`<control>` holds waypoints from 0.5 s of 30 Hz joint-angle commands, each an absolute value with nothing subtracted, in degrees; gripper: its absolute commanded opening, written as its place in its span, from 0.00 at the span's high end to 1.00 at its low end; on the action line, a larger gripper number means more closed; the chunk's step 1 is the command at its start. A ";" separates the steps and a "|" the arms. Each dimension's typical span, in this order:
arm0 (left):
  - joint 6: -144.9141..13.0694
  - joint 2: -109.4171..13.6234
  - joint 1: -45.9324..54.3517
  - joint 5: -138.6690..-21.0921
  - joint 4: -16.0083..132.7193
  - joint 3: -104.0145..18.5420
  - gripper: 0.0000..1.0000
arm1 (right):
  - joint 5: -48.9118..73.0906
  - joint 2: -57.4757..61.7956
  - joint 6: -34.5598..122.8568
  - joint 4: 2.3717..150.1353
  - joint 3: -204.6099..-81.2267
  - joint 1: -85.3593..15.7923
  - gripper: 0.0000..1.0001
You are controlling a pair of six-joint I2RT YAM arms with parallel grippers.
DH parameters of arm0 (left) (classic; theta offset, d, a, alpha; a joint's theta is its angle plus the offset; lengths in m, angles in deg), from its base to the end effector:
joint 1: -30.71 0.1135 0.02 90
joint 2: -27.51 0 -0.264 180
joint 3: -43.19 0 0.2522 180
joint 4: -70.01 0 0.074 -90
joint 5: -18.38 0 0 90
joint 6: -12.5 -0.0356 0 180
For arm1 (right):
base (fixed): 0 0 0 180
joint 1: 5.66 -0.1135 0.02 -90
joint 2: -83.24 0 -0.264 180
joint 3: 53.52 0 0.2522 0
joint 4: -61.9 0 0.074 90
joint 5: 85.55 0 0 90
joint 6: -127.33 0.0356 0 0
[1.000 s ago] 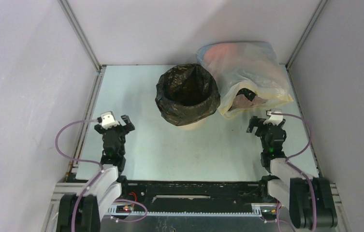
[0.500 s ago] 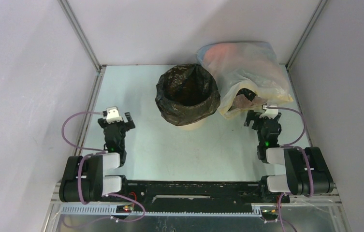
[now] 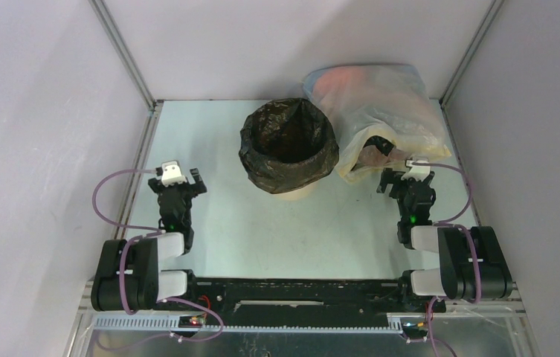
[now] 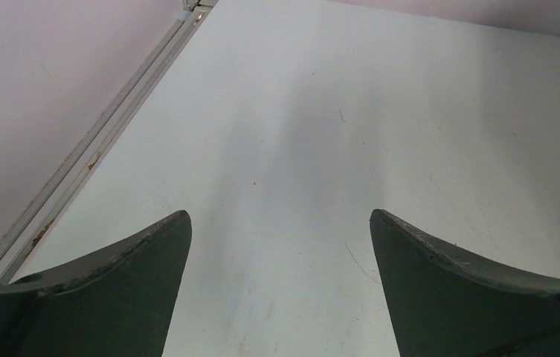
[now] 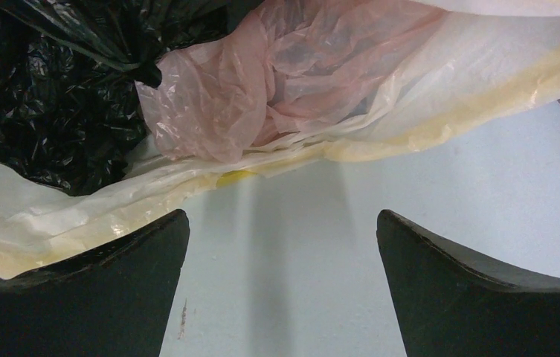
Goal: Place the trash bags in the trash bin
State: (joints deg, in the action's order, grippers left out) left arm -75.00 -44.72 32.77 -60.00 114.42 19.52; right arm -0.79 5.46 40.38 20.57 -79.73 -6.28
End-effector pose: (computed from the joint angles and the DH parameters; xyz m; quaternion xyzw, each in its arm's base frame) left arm 0.2145 0.0149 0.1680 -0.0979 0.7252 0.0715 0.6778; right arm 0.2286 -0.0008 0.1545 0.0456 0.7658 -0.0146 0.6413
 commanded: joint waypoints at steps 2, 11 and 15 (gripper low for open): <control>-76.33 -44.43 33.35 -59.81 116.63 18.42 0.00 | -0.04 5.46 40.41 19.16 -81.35 -6.10 0.00; -76.21 -44.67 33.31 -59.73 116.55 18.19 0.00 | -0.03 5.46 40.52 19.28 -81.35 -6.10 0.00; -76.23 -44.61 33.35 -59.85 116.52 18.29 0.00 | 0.01 5.42 40.46 19.21 -81.37 -6.12 0.00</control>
